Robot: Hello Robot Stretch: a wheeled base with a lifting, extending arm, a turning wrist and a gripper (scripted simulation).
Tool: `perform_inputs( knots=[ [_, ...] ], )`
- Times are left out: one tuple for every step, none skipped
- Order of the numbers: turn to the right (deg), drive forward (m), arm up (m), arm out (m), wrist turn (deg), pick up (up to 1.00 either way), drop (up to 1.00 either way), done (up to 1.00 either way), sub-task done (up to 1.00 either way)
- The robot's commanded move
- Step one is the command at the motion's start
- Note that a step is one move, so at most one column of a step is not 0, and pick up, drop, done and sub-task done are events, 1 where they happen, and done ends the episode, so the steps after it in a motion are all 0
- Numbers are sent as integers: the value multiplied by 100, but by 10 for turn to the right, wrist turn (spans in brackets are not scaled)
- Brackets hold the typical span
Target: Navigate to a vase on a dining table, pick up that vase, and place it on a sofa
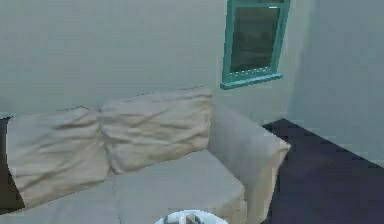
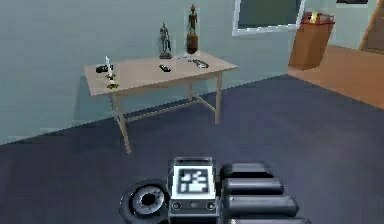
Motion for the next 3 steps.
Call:
perform_inputs(
  knots=[
    [330, 0, 0, 0, 0, 0, 0, 0, 0],
    [-450, 0, 0, 0, 0, 0, 0, 0, 0],
    [-450, 0, 0, 0, 0, 0, 0, 0, 0]
  ],
)
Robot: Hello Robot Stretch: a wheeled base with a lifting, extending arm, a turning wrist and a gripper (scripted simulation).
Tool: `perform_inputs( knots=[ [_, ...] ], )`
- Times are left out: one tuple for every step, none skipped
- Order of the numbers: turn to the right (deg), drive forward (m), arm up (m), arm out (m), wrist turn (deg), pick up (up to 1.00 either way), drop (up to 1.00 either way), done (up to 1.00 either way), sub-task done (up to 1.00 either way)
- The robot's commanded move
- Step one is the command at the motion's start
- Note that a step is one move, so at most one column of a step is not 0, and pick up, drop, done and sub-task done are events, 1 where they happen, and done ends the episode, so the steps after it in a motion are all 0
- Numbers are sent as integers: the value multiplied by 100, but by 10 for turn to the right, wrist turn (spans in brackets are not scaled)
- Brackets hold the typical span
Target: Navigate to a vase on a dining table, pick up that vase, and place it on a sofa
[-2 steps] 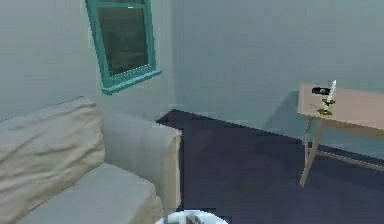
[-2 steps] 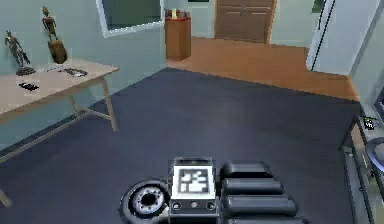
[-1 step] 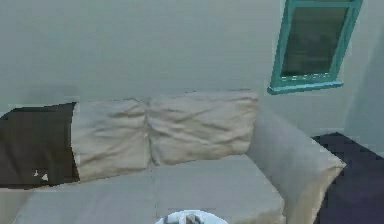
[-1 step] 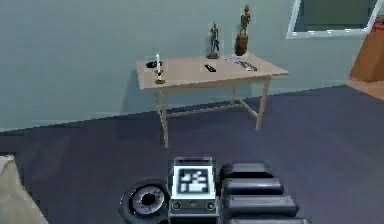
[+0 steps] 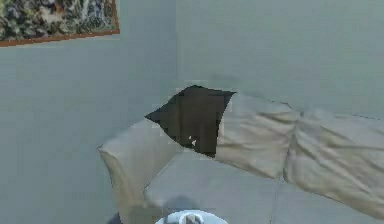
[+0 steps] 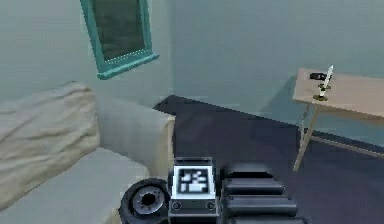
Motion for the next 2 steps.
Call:
perform_inputs(
  knots=[
    [-300, 0, 0, 0, 0, 0, 0, 0, 0],
    [450, 0, 0, 0, 0, 0, 0, 0, 0]
  ],
)
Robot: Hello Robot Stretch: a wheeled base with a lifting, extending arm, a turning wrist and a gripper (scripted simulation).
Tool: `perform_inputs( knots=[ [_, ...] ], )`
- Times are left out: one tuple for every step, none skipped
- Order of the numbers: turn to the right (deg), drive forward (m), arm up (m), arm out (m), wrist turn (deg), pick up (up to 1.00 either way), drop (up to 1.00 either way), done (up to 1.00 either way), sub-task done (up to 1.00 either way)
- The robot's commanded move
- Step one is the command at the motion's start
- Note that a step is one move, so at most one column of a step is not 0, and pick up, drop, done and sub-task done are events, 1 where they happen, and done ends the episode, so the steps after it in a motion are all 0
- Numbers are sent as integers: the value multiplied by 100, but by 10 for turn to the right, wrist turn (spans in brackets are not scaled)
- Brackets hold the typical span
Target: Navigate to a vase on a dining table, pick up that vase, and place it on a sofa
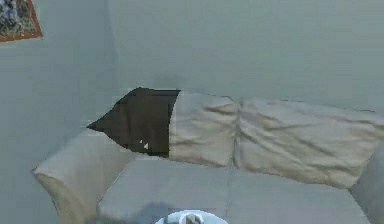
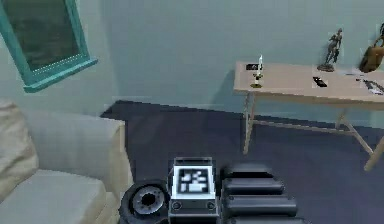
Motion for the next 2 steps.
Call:
perform_inputs(
  knots=[
    [450, 0, 0, 0, 0, 0, 0, 0, 0],
    [300, 0, 0, 0, 0, 0, 0, 0, 0]
  ],
)
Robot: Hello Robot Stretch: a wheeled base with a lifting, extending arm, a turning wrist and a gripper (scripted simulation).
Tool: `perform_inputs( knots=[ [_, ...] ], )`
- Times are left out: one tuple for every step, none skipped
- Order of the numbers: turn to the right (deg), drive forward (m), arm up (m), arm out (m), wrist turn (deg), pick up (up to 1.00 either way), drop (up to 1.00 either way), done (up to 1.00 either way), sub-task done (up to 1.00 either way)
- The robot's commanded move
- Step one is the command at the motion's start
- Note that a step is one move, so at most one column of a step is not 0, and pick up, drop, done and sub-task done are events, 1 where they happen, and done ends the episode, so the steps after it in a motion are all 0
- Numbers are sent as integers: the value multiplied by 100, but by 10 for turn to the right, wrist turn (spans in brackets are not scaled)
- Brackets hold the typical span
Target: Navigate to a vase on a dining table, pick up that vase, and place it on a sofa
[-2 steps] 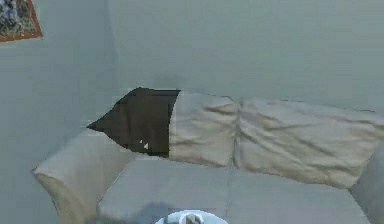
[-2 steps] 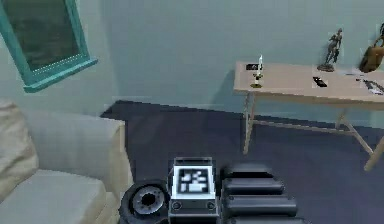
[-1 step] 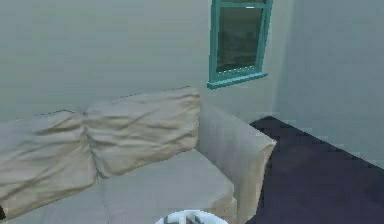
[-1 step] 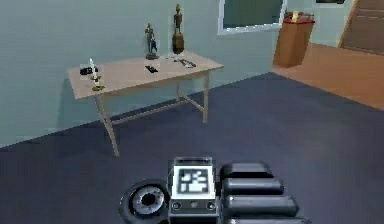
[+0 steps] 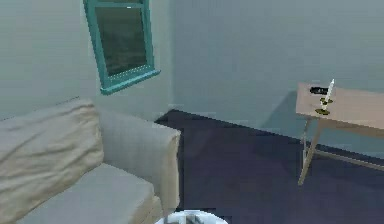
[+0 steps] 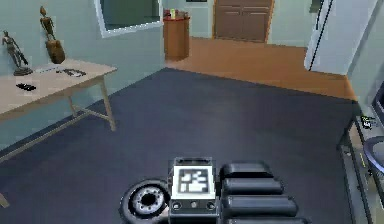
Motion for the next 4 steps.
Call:
perform_inputs(
  knots=[
    [30, 0, 0, 0, 0, 0, 0, 0, 0],
    [-450, 0, 0, 0, 0, 0, 0, 0, 0],
    [-450, 0, 0, 0, 0, 0, 0, 0, 0],
    [-360, 0, 0, 0, 0, 0, 0, 0, 0]
  ],
)
